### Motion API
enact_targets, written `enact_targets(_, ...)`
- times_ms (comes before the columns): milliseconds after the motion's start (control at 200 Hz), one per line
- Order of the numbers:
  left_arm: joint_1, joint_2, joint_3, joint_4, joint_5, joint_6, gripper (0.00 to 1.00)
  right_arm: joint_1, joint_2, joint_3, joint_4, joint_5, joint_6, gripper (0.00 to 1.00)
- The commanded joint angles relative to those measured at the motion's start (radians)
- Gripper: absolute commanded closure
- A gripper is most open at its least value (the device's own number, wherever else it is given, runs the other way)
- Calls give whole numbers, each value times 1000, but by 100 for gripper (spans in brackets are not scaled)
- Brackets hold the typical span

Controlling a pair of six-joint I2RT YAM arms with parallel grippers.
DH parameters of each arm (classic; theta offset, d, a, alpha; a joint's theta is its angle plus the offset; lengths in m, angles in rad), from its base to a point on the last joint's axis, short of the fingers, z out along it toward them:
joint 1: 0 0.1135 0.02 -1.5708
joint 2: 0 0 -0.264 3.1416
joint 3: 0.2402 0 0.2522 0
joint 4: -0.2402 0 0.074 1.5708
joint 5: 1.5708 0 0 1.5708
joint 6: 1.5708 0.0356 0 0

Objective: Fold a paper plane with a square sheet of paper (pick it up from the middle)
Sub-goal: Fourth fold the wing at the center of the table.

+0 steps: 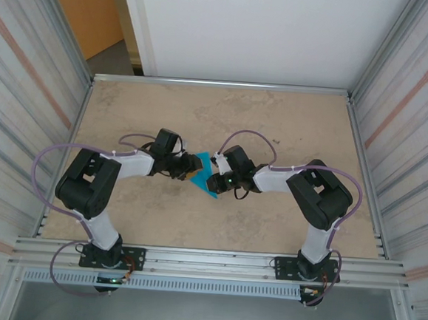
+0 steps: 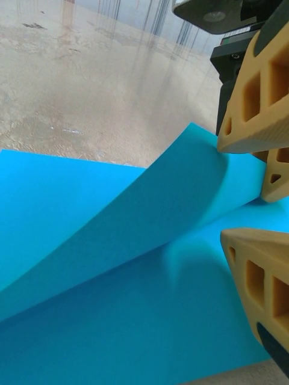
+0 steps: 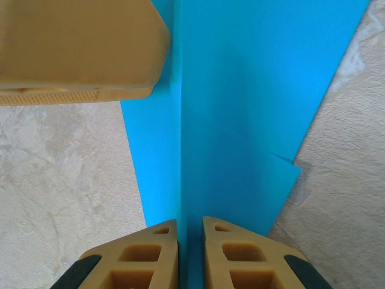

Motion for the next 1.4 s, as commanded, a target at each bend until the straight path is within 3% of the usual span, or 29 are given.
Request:
enact_targets(0, -3, 13, 2, -21, -20, 30, 61, -8, 26, -9, -12, -13, 21, 83)
enact_targets(611, -14, 81, 26, -84, -49, 39, 52, -17, -40, -4, -60, -17, 101, 74)
enact_targets(1393, -29, 95, 19, -110, -50, 35, 50, -10, 48, 72, -76, -15, 159, 78)
